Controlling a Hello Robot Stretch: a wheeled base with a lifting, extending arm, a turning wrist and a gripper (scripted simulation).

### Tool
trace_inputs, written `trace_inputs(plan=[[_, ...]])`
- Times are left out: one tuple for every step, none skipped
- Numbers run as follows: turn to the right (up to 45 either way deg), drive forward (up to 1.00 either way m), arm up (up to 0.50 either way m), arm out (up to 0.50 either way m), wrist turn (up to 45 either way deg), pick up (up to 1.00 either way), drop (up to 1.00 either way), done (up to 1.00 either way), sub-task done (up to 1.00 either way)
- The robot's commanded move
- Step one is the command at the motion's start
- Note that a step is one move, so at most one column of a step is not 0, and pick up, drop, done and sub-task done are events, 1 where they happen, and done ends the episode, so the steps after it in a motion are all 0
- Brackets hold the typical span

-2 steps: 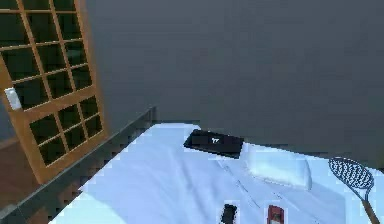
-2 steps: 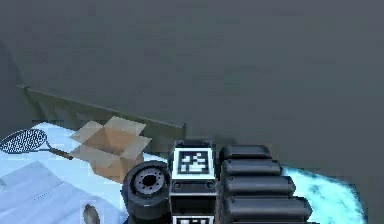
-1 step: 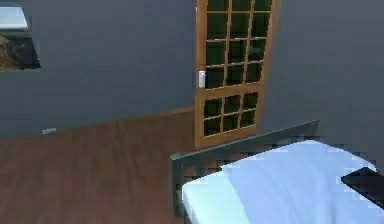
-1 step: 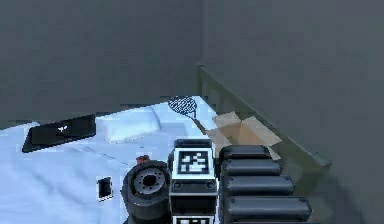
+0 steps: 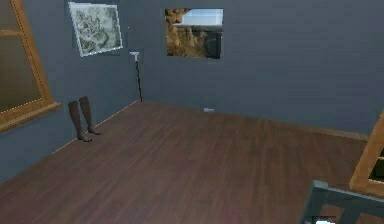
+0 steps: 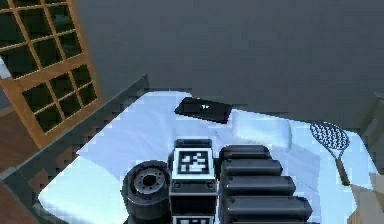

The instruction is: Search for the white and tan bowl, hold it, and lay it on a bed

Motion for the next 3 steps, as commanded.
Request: trace_inputs(plan=[[-3.0, 0.00, 0.00, 0.00, 0.0, 0.00, 0.00, 0.00, 0.00], [0.0, 0.00, 0.00, 0.48, 0.0, 0.00, 0.00, 0.00, 0.00], [0.0, 0.00, 0.00, 0.00, 45.0, 0.00, 0.00, 0.00, 0.00]])
